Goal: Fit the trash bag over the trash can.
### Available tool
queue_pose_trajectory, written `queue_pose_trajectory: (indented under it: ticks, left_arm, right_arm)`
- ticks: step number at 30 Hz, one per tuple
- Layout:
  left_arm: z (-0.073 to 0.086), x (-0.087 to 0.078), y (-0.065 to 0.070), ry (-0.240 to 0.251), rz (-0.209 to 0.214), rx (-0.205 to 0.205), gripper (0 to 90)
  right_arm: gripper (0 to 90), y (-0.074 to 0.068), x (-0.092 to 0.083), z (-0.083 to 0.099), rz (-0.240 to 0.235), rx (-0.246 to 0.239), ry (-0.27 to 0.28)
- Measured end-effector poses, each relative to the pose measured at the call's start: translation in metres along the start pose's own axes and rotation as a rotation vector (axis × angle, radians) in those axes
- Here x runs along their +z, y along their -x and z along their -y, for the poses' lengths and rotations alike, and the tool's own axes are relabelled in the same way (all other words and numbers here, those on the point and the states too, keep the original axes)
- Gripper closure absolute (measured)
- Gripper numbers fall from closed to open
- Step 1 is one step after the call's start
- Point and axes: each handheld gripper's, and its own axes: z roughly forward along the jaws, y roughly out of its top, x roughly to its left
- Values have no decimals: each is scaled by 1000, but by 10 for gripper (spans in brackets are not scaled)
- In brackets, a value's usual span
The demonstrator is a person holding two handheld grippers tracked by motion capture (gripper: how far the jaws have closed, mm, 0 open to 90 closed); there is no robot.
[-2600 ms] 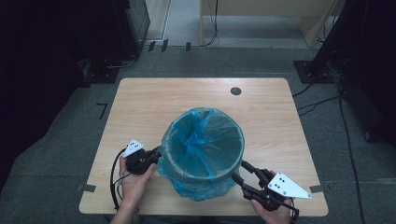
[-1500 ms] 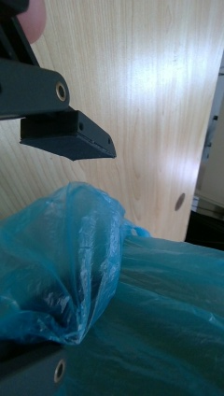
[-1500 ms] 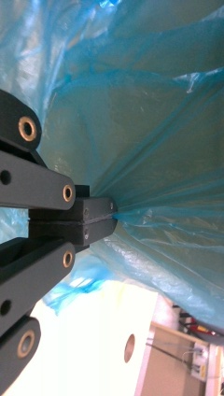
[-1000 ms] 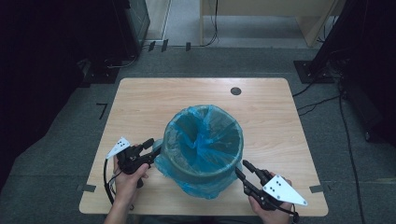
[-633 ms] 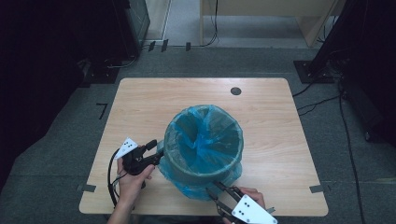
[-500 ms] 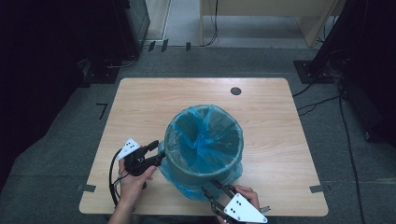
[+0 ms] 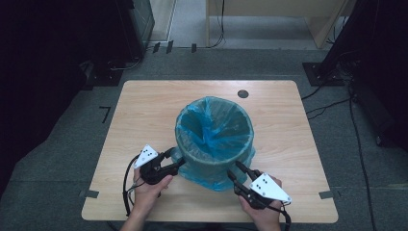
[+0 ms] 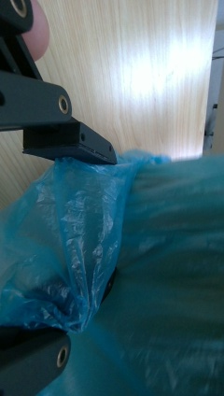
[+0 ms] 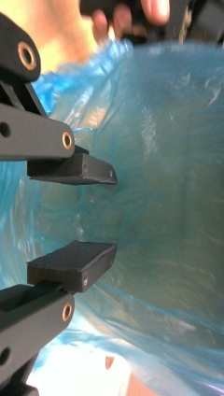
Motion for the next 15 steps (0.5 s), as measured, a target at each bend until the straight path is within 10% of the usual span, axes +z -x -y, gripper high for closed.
queue_pose_trajectory:
  ticks: [6, 15]
  left_arm:
    - [-1, 8, 18, 21, -32, 23, 365]
    - [-7, 1, 32, 89, -59, 0, 392]
  right_arm:
    - [604, 12, -1, -7, 13, -2, 27]
    - [557, -31, 0, -4, -219, -75, 48]
